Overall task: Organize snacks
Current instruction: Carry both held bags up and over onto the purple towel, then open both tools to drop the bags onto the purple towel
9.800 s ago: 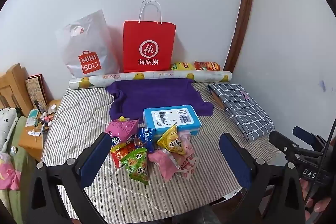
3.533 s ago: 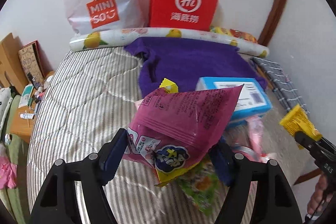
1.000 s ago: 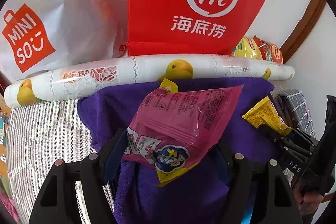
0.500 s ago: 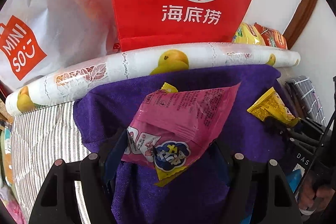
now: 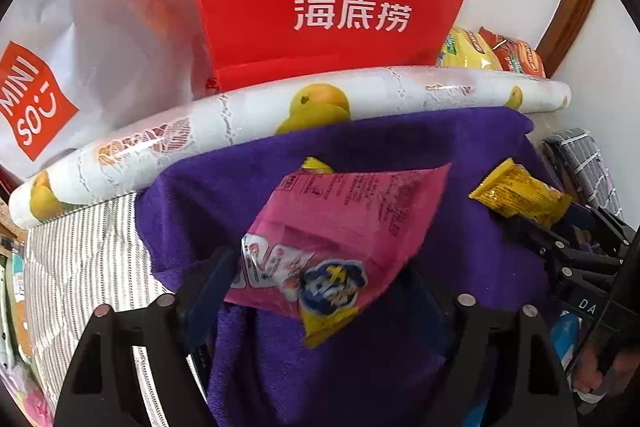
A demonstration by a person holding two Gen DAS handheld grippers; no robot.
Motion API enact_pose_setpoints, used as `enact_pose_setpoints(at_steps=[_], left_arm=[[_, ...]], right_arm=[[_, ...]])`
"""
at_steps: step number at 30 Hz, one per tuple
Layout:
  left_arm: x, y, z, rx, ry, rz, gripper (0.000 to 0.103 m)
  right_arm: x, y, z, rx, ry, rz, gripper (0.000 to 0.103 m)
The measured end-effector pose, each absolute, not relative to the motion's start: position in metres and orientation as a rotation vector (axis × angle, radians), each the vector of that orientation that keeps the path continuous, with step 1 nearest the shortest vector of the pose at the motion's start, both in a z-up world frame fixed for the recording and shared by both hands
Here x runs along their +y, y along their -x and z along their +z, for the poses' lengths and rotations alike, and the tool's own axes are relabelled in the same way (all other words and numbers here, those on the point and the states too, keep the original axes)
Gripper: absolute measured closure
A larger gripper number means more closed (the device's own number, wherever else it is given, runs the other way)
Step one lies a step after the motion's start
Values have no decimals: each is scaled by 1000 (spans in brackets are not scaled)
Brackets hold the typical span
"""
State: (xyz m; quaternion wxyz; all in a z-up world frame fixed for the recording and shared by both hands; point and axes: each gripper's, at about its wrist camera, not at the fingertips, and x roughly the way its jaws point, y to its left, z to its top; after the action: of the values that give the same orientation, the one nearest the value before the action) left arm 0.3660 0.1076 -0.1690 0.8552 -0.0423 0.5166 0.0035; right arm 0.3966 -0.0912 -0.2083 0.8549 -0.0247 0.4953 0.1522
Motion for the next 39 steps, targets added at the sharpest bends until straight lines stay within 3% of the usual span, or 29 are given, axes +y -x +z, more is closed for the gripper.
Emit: enact_pose_setpoints(at_steps=[19, 32, 39], left_arm=[[126, -346, -123, 988, 227, -70, 14], [108, -323, -84, 907, 171, -104, 14], [102, -311, -68, 886, 192, -149, 14]], right_arm=[[-100, -373, -162, 893, -49, 391, 22], [-116, -302, -108, 818, 71, 288, 22], [-138, -267, -92, 817, -2, 302, 22]])
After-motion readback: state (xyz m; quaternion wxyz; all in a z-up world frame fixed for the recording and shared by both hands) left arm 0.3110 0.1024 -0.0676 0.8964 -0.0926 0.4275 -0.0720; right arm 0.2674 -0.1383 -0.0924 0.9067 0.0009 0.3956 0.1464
